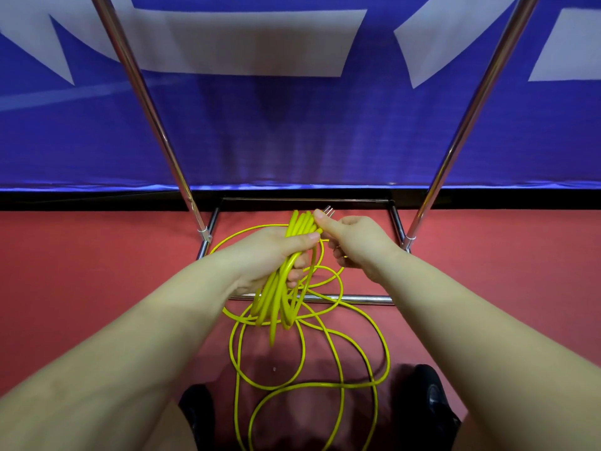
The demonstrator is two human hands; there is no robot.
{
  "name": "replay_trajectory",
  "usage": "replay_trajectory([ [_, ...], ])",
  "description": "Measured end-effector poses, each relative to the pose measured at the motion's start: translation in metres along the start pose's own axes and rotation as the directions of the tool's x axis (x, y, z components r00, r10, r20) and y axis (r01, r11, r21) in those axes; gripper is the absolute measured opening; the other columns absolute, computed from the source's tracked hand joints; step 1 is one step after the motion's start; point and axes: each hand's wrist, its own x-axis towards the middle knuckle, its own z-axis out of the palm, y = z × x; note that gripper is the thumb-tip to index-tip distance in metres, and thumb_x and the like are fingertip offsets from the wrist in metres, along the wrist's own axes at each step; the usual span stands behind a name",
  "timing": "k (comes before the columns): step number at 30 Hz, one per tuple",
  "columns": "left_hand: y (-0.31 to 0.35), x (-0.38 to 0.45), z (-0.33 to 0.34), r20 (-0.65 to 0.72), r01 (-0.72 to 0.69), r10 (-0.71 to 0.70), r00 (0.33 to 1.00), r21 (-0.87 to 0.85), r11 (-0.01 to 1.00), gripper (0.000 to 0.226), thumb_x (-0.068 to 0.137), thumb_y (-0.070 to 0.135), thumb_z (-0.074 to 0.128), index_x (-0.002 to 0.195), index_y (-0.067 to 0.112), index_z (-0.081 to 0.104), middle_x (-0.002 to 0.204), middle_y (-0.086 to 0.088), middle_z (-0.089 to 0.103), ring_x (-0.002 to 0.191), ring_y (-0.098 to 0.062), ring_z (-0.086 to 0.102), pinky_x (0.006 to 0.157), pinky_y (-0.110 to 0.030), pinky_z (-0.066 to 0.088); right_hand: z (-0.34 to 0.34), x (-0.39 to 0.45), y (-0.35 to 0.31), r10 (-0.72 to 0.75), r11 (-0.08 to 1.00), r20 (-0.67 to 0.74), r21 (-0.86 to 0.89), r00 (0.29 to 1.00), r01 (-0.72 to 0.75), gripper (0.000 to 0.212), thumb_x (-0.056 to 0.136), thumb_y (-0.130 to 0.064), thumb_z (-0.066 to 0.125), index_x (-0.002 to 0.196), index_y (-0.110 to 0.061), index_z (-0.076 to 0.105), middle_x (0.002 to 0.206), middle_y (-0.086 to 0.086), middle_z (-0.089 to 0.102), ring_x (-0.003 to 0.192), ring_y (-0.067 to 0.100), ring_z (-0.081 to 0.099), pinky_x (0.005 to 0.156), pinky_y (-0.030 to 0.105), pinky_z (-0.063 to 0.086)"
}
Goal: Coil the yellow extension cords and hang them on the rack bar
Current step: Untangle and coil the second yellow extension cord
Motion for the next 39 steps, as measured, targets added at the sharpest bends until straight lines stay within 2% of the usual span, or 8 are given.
replay_trajectory([
  [3, 0.004, 0.004, -0.007, -0.113, -0.023, 0.007, 0.994, -0.138, 0.990, 0.027, 0.096, 0.025, 0.048, 0.070, 0.016, 0.047, 0.047, 0.003, 0.039, 0.036, -0.008, 0.037, 0.041, -0.019, 0.036, 0.000, -0.006, -0.004, -0.112, 0.993, 0.030, -0.044, 0.993, 0.113, 0.047, 0.089, -0.048, 0.052, 0.090, -0.003, 0.064, 0.065, 0.004, 0.054, 0.050, 0.014, 0.046, 0.050, 0.025, 0.041],
  [8, 0.005, 0.013, -0.016, -0.292, -0.098, -0.035, 0.956, -0.429, 0.898, 0.028, 0.097, 0.028, 0.046, 0.072, 0.014, 0.050, 0.043, 0.006, 0.045, 0.035, -0.007, 0.045, 0.039, -0.015, 0.041, 0.016, -0.024, 0.003, -0.208, 0.835, 0.204, -0.472, 0.957, 0.282, 0.053, 0.064, -0.065, 0.068, 0.070, -0.013, 0.059, 0.060, -0.002, 0.060, 0.059, 0.014, 0.056, 0.062, 0.031, 0.048],
  [12, 0.005, 0.017, -0.021, -0.367, -0.132, -0.034, 0.930, -0.417, 0.899, 0.027, 0.097, 0.027, 0.046, 0.074, 0.015, 0.052, 0.045, 0.007, 0.052, 0.038, -0.006, 0.054, 0.041, -0.016, 0.045, 0.018, -0.030, 0.003, -0.431, 0.577, 0.314, -0.625, 0.846, 0.525, 0.031, 0.081, -0.046, 0.065, 0.069, -0.020, 0.054, 0.062, -0.006, 0.054, 0.065, 0.016, 0.052, 0.067, 0.033, 0.046],
  [15, 0.006, 0.019, -0.028, -0.402, -0.168, -0.052, 0.914, -0.492, 0.854, 0.028, 0.098, 0.026, 0.045, 0.074, 0.012, 0.051, 0.045, 0.005, 0.053, 0.040, -0.006, 0.056, 0.044, -0.019, 0.048, 0.014, -0.027, 0.002, -0.508, 0.593, 0.256, -0.589, 0.823, 0.549, 0.025, 0.090, -0.042, 0.055, 0.080, -0.019, 0.059, 0.076, 0.002, 0.066, 0.077, 0.025, 0.061, 0.072, 0.038, 0.049],
  [23, 0.013, 0.011, -0.056, -0.388, -0.300, 0.032, 0.921, -0.655, 0.694, 0.026, 0.099, 0.031, 0.040, 0.078, 0.018, 0.050, 0.044, 0.009, 0.042, 0.037, -0.005, 0.046, 0.047, -0.015, 0.047, -0.011, -0.013, 0.034, 0.070, 0.496, 0.427, -0.799, 0.901, 0.340, 0.029, 0.091, -0.035, 0.055, 0.069, -0.019, 0.048, 0.073, 0.004, 0.050, 0.074, 0.021, 0.046, 0.065, 0.027, 0.034],
  [29, 0.012, 0.008, -0.064, -0.397, -0.340, 0.082, 0.914, -0.644, 0.686, 0.029, 0.099, 0.031, 0.039, 0.077, 0.016, 0.051, 0.044, 0.009, 0.043, 0.040, -0.005, 0.050, 0.048, -0.015, 0.049, -0.033, -0.005, 0.045, -0.008, 0.548, 0.376, -0.774, 0.926, 0.319, 0.018, 0.086, -0.017, 0.063, 0.098, -0.004, 0.066, 0.080, 0.004, 0.058, 0.076, 0.018, 0.051, 0.068, 0.028, 0.041],
  [34, 0.012, 0.004, -0.076, -0.467, -0.408, 0.113, 0.877, -0.600, 0.688, 0.023, 0.097, 0.030, 0.043, 0.080, 0.017, 0.051, 0.046, 0.011, 0.045, 0.040, -0.002, 0.045, 0.048, -0.013, 0.045, -0.046, -0.011, 0.034, -0.049, 0.947, 0.269, -0.295, 0.962, 0.130, 0.011, 0.088, -0.009, 0.061, 0.087, 0.002, 0.061, 0.066, 0.006, 0.059, 0.052, 0.010, 0.058, 0.053, 0.026, 0.054],
  [39, 0.012, 0.000, -0.063, -0.450, -0.432, 0.253, 0.857, -0.356, 0.829, 0.021, 0.098, 0.018, 0.045, 0.078, 0.015, 0.048, 0.049, 0.007, 0.046, 0.043, -0.007, 0.046, 0.050, -0.019, 0.047, -0.050, -0.019, 0.020, 0.078, 0.965, 0.197, 0.232, 0.977, -0.124, 0.015, 0.090, -0.009, 0.056, 0.076, -0.008, 0.059, 0.063, 0.002, 0.061, 0.046, 0.005, 0.057, 0.049, 0.020, 0.054],
])
